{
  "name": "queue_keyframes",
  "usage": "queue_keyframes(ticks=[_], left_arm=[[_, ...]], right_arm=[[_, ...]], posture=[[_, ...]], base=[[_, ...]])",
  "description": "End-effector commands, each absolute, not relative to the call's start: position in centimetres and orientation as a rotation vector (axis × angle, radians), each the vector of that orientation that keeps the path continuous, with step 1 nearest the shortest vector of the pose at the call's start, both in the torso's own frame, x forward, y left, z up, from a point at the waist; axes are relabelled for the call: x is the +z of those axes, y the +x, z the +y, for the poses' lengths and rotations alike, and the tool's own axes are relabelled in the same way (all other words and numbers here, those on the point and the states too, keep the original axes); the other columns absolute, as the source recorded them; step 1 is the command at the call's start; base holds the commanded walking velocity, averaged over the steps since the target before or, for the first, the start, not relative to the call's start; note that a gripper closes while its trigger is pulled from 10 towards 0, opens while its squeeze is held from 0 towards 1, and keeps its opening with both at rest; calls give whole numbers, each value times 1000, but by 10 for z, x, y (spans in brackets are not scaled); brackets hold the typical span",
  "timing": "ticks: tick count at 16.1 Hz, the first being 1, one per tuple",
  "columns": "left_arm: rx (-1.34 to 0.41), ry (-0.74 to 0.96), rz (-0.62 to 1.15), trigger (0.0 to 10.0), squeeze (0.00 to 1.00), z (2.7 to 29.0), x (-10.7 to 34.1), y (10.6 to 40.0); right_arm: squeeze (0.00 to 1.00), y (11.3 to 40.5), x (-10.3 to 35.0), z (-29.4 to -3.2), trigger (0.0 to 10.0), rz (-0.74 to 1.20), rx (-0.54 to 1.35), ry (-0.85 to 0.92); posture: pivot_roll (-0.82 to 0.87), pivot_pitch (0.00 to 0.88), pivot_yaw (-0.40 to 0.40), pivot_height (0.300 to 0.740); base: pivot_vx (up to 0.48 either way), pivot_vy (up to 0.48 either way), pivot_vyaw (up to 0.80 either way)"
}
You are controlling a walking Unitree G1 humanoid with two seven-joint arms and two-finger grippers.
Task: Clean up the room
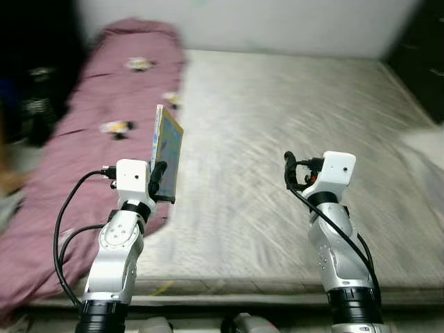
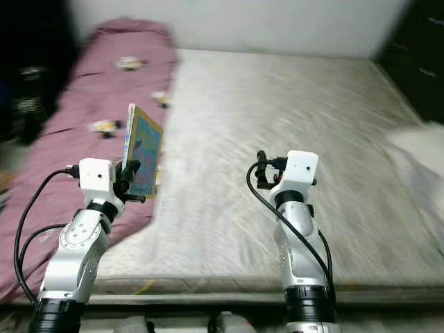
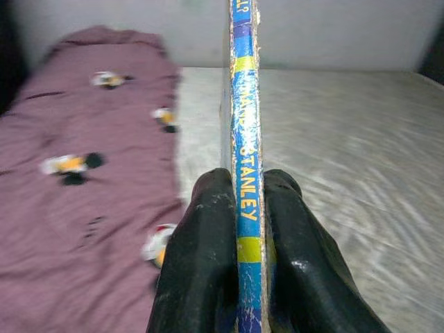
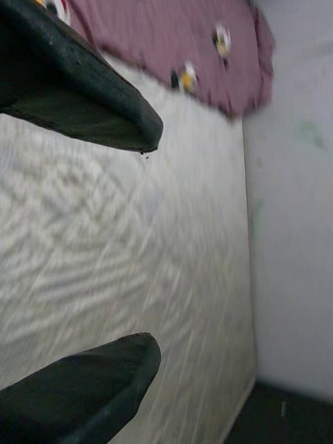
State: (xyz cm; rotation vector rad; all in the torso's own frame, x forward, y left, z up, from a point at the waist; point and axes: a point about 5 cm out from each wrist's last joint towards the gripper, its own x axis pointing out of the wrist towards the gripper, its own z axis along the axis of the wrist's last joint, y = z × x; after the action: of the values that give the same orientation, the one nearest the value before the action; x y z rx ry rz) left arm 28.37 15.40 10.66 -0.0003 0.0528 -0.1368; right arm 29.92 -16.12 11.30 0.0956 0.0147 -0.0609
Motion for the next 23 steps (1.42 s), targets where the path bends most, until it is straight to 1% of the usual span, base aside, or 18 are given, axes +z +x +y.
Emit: queue_keyframes(ticks=[1,4,9,14,16,23], left_arm=[[-143,9,-8,10000,0,153,121,288],[-151,19,-10,10000,0,152,121,288],[-151,20,-19,10000,0,151,122,288],[-156,18,-23,10000,0,150,123,289],[-161,17,-26,10000,0,149,123,289],[-166,9,-31,10000,0,149,123,289]], right_arm=[[0,299,113,-162,10000,16,-73,93],[0,298,113,-163,10000,12,-73,92],[0,299,115,-162,10000,7,-68,90],[0,301,115,-162,10000,6,-62,86],[0,302,115,-162,10000,3,-60,84],[0,302,116,-161,10000,-4,-58,79]], posture=[[-34,41,-36,740],[-34,36,-36,740],[-32,34,-39,740],[-32,25,-41,740],[-32,23,-39,740],[-32,20,-40,740]], base=[[0,0,-800],[0,0,-669],[0,0,0],[0,0,-749],[0,0,0],[0,-408,0]])
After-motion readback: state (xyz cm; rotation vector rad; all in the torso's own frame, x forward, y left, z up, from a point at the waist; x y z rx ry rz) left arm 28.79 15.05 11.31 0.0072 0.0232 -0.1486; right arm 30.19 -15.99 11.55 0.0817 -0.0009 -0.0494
